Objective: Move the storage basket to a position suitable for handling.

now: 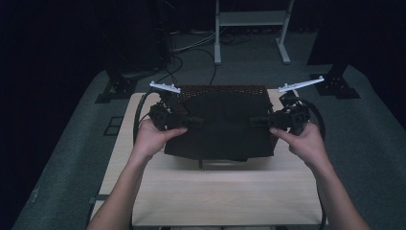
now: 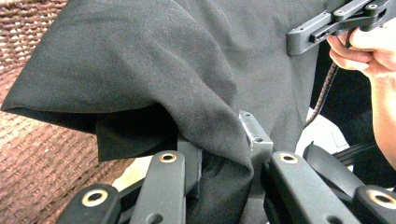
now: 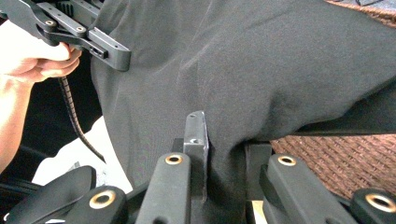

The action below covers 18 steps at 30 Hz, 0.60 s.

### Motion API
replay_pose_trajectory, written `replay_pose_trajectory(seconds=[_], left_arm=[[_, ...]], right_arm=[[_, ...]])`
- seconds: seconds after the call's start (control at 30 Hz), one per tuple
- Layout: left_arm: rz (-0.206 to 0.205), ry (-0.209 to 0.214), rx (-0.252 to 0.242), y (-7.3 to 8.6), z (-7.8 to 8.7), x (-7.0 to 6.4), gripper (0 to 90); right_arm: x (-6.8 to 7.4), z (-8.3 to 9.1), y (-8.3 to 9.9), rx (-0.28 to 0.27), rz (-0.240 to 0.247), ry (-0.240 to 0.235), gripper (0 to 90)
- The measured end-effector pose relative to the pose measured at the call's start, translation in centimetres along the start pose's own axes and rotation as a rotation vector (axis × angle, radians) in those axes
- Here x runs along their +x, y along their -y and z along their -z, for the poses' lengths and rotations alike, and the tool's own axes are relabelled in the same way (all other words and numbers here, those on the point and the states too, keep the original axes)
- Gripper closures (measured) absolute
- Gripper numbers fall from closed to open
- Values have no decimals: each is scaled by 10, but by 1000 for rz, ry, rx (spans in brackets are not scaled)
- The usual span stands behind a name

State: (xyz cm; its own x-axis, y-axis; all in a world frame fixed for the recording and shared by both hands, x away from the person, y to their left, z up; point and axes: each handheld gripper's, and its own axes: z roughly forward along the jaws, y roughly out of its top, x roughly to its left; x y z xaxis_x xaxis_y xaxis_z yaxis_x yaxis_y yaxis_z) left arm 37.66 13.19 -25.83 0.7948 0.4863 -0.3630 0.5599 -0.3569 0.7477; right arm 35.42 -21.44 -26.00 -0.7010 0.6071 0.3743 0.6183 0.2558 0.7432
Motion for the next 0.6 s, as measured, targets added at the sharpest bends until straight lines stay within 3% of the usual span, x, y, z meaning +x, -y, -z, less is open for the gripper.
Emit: replay_pose_trajectory(seconds=[0.6], left_arm=[[-3, -21, 1, -33, 11, 10, 736]], right_arm=[[1, 5, -40, -18, 10, 25, 760]])
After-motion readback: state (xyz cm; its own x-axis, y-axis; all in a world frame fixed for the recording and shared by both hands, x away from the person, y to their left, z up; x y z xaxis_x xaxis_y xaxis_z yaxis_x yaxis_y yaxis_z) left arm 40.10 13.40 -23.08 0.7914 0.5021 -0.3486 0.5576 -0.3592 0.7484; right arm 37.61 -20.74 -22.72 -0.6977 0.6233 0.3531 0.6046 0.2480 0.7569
